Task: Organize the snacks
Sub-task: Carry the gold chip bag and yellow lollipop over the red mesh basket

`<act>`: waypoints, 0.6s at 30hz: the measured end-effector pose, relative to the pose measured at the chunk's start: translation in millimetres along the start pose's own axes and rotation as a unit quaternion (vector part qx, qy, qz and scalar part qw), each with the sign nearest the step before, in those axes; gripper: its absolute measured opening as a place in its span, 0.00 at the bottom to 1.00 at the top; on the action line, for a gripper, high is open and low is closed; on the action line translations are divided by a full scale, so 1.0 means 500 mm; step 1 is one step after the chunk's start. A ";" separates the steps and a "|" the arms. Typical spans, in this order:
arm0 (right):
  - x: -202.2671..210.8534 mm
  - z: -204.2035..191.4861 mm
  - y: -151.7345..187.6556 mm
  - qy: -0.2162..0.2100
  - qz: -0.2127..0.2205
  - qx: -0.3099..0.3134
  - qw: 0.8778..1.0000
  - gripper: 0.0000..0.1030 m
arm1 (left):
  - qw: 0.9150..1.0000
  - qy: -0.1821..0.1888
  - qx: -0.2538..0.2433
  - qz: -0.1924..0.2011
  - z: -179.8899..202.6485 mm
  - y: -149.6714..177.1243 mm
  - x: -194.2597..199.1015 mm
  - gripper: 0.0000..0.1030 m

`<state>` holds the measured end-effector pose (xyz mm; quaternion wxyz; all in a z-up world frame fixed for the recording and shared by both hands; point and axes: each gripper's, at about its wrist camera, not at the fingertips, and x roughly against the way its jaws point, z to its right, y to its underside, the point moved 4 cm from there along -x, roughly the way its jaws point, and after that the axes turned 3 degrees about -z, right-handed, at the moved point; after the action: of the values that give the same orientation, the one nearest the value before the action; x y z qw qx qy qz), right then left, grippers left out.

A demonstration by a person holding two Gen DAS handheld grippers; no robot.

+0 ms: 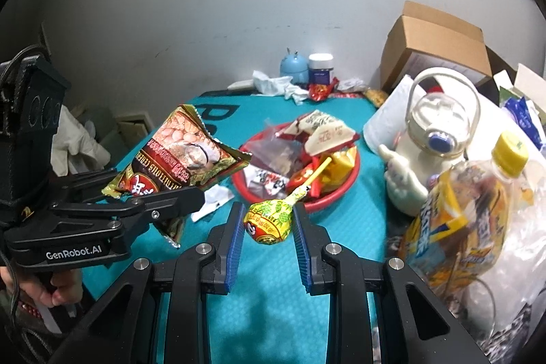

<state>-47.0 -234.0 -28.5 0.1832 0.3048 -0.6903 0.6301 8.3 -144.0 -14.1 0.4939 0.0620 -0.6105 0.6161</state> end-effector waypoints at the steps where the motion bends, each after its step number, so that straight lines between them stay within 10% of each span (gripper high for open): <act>1: -0.001 0.002 -0.004 0.002 0.001 0.001 1.000 0.27 | 1.000 0.000 -0.002 0.001 0.000 -0.005 -0.002 0.46; 18: -0.117 0.039 -0.093 -0.005 0.000 -0.004 1.000 0.27 | 1.000 -0.019 0.002 -0.002 -0.061 -0.090 -0.069 0.46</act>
<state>29.6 -243.0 -33.1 0.1808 0.3074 -0.6935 0.6259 72.4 -148.2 -13.9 0.4837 0.0761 -0.6181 0.6149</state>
